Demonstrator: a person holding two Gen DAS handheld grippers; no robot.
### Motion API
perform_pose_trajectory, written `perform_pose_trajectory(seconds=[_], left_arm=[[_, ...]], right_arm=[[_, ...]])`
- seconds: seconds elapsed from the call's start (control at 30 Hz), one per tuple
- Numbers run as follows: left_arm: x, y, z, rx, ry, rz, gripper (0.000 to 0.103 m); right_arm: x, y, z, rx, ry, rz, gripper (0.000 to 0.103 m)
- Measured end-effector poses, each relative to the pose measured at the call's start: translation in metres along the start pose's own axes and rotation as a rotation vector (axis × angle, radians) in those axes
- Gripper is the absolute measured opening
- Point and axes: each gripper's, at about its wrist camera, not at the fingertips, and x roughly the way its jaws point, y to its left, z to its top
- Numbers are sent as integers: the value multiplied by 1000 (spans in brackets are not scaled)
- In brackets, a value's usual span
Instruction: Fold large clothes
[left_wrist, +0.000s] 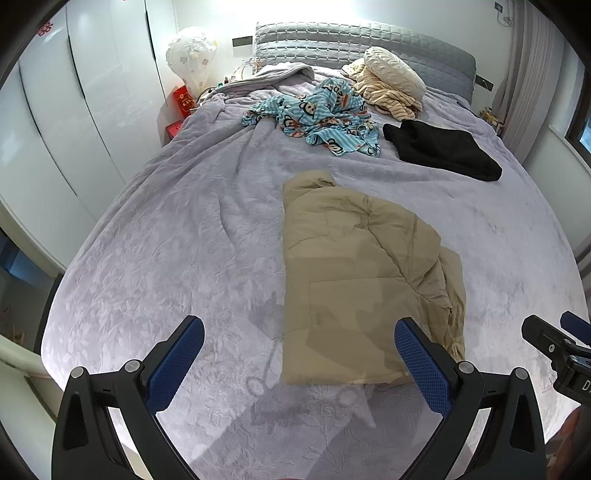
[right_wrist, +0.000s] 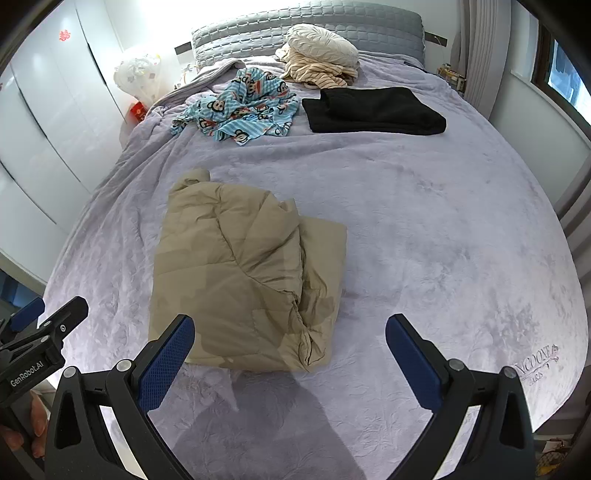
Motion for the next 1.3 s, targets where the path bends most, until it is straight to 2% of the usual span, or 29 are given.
perform_pose_trajectory(seconds=[1.3], left_arm=[[-2, -1, -2, -6, -1, 1, 103]], right_arm=[[-2, 0, 0, -1, 0, 5, 103]])
